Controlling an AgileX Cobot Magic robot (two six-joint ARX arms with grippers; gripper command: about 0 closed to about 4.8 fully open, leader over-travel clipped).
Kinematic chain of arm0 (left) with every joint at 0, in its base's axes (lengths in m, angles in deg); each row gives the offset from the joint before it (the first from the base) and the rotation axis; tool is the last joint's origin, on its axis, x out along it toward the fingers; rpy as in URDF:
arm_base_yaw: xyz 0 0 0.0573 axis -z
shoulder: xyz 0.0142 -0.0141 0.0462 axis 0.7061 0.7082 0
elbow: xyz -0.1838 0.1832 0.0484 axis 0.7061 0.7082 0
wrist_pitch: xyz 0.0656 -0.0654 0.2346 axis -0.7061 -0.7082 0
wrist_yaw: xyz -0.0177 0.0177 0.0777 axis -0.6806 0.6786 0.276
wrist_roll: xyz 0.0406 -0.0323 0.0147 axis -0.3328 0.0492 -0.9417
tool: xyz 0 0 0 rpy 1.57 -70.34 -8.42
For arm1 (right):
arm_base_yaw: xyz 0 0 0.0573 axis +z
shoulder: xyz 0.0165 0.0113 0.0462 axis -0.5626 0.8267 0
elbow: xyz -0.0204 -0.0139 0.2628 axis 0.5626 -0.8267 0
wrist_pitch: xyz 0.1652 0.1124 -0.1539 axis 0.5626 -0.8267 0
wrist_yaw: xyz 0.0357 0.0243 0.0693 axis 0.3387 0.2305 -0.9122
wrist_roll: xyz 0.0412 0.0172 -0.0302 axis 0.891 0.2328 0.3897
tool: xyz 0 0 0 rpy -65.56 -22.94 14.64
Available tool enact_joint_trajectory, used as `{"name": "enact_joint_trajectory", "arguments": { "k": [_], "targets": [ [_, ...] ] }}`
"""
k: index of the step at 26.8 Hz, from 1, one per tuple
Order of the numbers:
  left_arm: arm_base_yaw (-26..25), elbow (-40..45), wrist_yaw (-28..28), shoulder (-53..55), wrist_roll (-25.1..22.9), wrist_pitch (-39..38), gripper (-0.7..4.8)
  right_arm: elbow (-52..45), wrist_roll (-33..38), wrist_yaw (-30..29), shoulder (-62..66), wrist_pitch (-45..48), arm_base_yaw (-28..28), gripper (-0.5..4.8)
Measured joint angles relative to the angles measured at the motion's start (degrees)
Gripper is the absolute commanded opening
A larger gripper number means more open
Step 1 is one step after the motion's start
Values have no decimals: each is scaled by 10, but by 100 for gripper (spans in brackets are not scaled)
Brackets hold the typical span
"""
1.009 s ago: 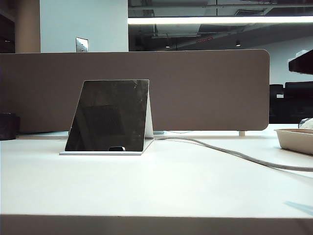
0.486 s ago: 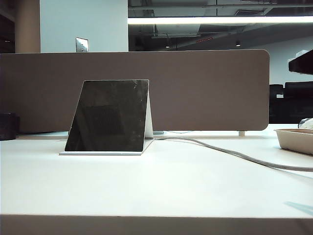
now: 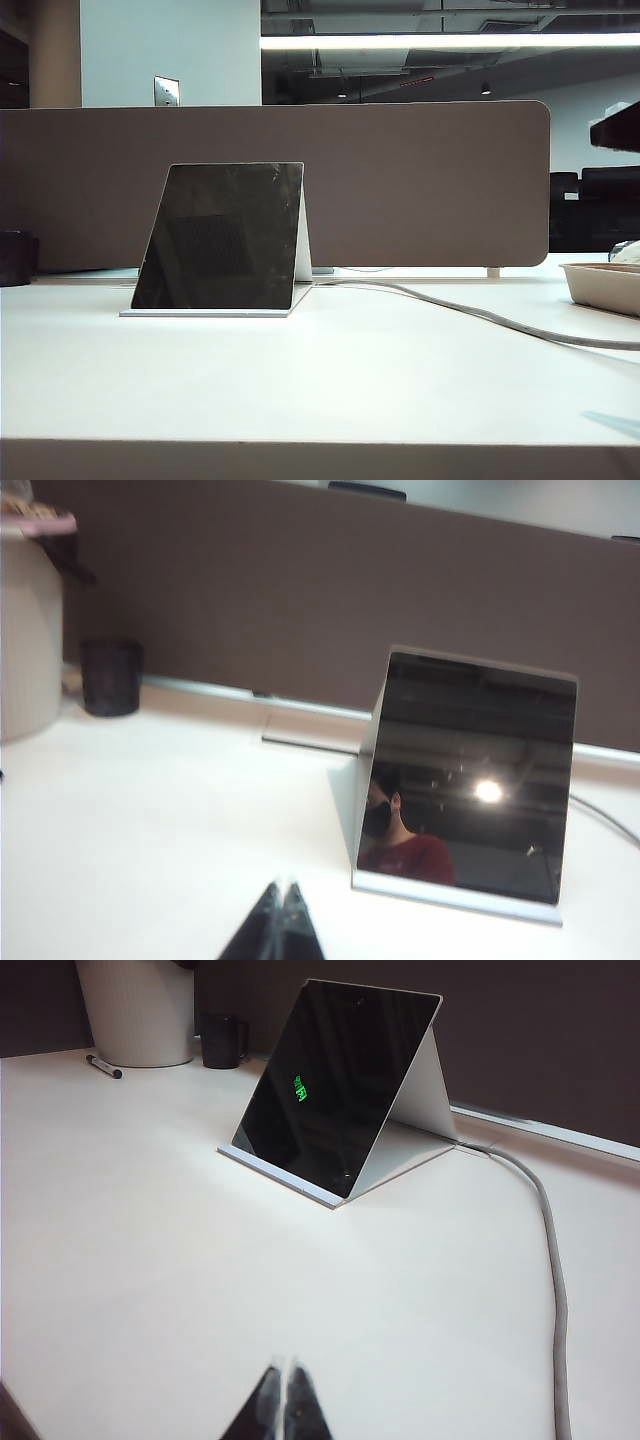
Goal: Push the base of the mirror on the table to move it forward for a short distance.
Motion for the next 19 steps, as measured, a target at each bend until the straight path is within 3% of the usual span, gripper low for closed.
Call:
{"name": "enact_joint_trajectory", "arguments": {
  "k": [10,19],
  "targets": [
    [0,133,-8,-21,30,98,-1,0,0,0,0,0,0,21],
    [0,137,26,-21,-28,93,-1,0,0,0,0,0,0,22]
  ]
}}
